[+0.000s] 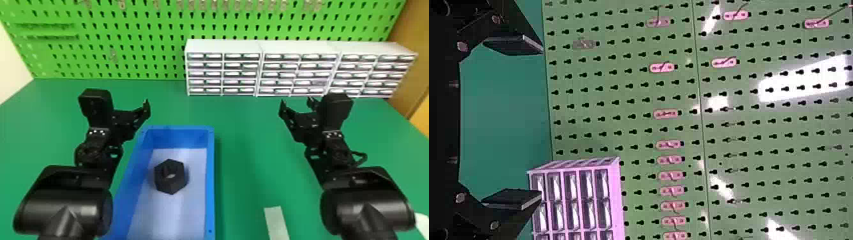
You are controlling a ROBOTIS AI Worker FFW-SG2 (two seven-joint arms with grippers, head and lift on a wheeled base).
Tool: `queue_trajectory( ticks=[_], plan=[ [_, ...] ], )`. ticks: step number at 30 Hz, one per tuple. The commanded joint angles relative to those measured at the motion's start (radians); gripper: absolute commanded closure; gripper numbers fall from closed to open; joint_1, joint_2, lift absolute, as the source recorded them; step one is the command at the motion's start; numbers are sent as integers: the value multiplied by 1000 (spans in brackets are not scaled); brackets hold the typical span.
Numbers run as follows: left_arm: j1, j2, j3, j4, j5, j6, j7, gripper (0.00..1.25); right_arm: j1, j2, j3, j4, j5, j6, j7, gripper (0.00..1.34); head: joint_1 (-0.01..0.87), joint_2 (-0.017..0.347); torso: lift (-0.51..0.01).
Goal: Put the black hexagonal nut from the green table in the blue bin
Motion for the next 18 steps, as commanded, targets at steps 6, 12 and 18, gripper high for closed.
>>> queue_trajectory(
  ticks=[6,12,18],
  plan=[
    [-1,0,0,-1,3,-2,0,248,1,3,-1,0,-5,0,0,506,686,51,-96],
    [-4,0,-3,0,3,-2,0,248,1,3,-3,0,-3,0,0,506,686,51,-96],
    [-7,0,-6,0,2,-2,0,248,4,4,-4,0,-3,0,0,506,686,51,-96]
  ],
)
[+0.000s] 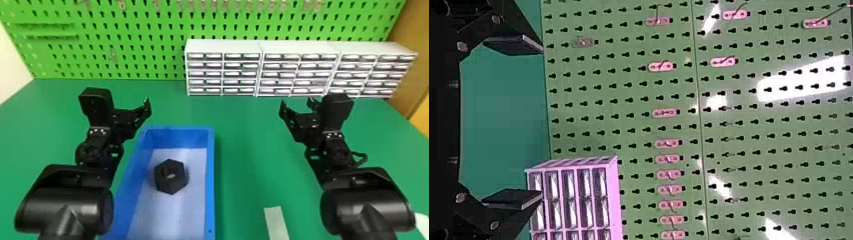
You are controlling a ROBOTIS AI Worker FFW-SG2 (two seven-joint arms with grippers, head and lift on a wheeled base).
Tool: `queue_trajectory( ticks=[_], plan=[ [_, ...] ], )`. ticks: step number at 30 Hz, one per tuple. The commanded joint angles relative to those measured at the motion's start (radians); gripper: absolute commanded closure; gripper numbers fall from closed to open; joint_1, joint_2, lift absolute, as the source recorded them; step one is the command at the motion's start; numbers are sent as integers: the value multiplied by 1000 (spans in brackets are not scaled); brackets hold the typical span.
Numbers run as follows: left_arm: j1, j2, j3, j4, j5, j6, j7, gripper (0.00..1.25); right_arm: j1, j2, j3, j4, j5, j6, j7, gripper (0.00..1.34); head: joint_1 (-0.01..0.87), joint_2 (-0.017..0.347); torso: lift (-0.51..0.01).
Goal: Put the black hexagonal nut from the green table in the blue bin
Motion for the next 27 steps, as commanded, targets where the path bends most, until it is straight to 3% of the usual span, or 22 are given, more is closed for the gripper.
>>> queue_trajectory(
  ticks=[1,27],
  plan=[
    [0,1,-1,0,-1,0,0,248,2,2,-2,0,0,-1,1,506,686,51,-96],
    [-6,0,-6,0,-1,-1,0,248,3,2,-3,0,0,-1,0,506,686,51,-96]
  ],
)
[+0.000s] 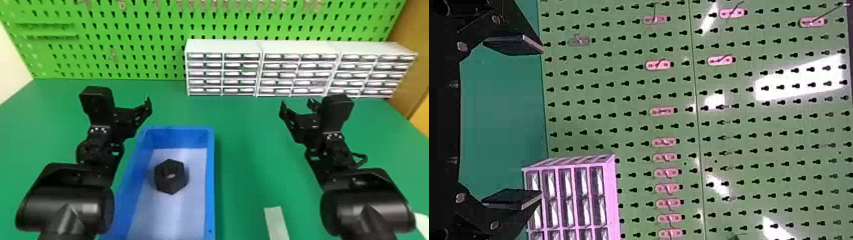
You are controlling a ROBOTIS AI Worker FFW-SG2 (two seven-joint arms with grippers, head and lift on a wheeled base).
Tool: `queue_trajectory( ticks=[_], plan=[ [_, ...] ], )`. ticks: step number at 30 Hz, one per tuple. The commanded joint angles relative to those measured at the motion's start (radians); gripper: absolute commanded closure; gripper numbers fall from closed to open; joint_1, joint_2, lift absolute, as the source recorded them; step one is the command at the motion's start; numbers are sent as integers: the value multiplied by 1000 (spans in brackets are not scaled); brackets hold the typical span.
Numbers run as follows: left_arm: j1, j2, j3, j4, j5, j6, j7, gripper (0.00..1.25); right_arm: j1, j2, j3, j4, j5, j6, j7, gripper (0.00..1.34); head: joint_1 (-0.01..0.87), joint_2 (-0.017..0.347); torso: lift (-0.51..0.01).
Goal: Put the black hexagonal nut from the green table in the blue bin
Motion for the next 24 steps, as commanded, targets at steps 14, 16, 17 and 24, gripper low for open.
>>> queue_trajectory(
  ticks=[14,16,17,24],
  plan=[
    [3,0,3,0,0,0,0,248,2,-2,-1,0,2,0,-1,506,686,51,-96],
    [3,0,3,0,0,0,0,248,2,-2,-1,0,2,0,-1,506,686,51,-96],
    [3,0,3,0,0,0,0,248,2,-2,-2,0,2,0,-1,506,686,51,-96],
    [3,0,3,0,0,0,0,248,2,-2,-1,0,3,0,-1,506,686,51,-96]
  ],
)
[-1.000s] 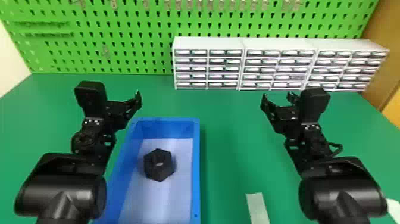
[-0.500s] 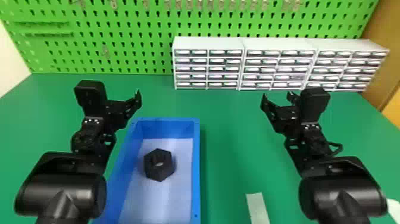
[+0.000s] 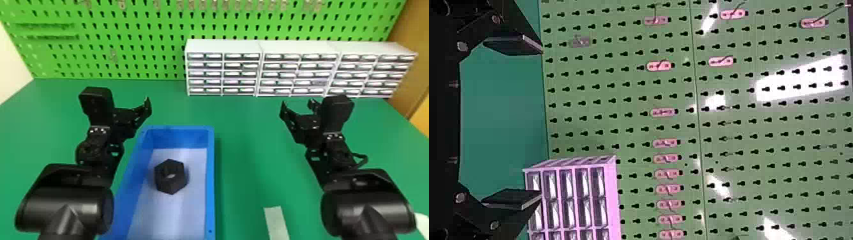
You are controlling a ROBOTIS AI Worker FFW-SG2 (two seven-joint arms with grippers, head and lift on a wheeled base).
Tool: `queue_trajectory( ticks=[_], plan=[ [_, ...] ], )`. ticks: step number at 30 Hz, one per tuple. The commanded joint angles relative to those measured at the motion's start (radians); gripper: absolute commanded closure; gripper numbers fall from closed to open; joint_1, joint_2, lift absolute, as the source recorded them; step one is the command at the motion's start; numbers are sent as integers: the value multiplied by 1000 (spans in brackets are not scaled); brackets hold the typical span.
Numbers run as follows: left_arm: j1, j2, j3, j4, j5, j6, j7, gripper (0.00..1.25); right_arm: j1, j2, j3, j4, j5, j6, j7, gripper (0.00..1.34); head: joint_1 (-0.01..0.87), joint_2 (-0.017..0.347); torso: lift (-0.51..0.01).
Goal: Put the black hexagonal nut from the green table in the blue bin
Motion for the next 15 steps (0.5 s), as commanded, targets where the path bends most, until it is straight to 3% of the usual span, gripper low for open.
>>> queue_trajectory(
  ticks=[1,15],
  plan=[
    [0,0,0,0,0,0,0,248,0,0,1,0,1,0,1,506,686,51,-96],
    [-17,2,-3,2,20,0,5,248,-9,1,9,0,5,2,1,506,686,51,-96]
  ],
)
